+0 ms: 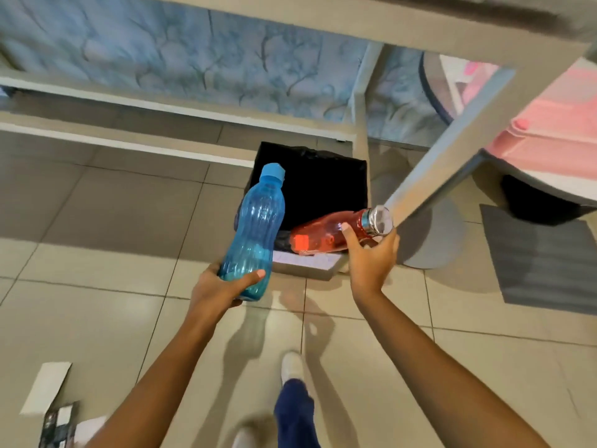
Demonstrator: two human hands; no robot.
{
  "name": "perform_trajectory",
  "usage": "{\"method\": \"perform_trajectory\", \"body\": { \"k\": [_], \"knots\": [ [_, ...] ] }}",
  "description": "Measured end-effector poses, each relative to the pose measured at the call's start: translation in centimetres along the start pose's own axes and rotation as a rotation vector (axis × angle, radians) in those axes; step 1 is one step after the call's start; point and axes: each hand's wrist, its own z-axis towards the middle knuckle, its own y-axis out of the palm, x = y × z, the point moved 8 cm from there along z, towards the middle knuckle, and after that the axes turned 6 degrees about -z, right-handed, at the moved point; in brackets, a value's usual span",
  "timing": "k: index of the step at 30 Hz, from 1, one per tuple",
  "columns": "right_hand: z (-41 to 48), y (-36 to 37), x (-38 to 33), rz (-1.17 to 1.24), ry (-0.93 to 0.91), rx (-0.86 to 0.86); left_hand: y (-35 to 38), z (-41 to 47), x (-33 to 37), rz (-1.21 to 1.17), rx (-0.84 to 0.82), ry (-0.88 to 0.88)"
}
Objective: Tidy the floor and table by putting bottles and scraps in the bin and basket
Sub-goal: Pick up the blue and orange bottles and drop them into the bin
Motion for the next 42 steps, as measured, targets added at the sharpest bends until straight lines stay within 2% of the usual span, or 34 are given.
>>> {"method": "perform_trajectory", "body": {
  "k": [4, 7, 9, 14, 18, 20, 23, 26, 33, 36, 42],
  "knots": [
    [6.7, 8.2, 3.8, 0.009, 0.112, -0.091, 1.4, 6.3, -0.8, -0.096, 0.010, 0.002],
    [10.3, 13.1, 8.3, 0.245, 0.366, -0.149, 2.3, 9.7, -2.2, -0.179, 0.008, 0.006],
    [12.1, 15.7, 11.4, 0.311, 0.490, -0.158, 2.4, 11.9, -3.1, -0.203, 0.016, 0.010],
    [15.9, 18.8, 16.5, 0.136, 0.572, -0.122, 2.6, 16.4, -4.5, -0.200, 0.006, 0.034],
    [18.7, 20.6, 18.4, -0.069, 0.477, -0.246, 2.9, 19.1, -4.8, -0.145, 0.019, 0.061],
    [19.9, 21.7, 18.5, -0.148, 0.354, -0.289, 2.8, 20.3, -4.9, -0.061, 0.089, 0.094],
    [21.1, 24.4, 18.3, -0.425, 0.129, -0.364, 2.7, 21.1, -4.1, 0.127, 0.199, 0.194],
    [21.4, 27.3, 18.8, -0.640, 0.041, -0.417, 2.6, 22.0, -3.1, 0.207, 0.246, 0.267],
    [22.0, 29.6, 20.4, -0.625, 0.128, -0.436, 2.3, 23.8, -1.9, 0.236, 0.251, 0.308],
    [23.0, 28.1, 18.9, -0.623, 0.109, -0.395, 2.5, 23.8, -1.7, 0.243, 0.234, 0.320],
    [23.4, 25.2, 13.2, -0.419, -0.013, -0.391, 3.2, 23.4, -1.7, 0.233, 0.209, 0.337]
  ]
}}
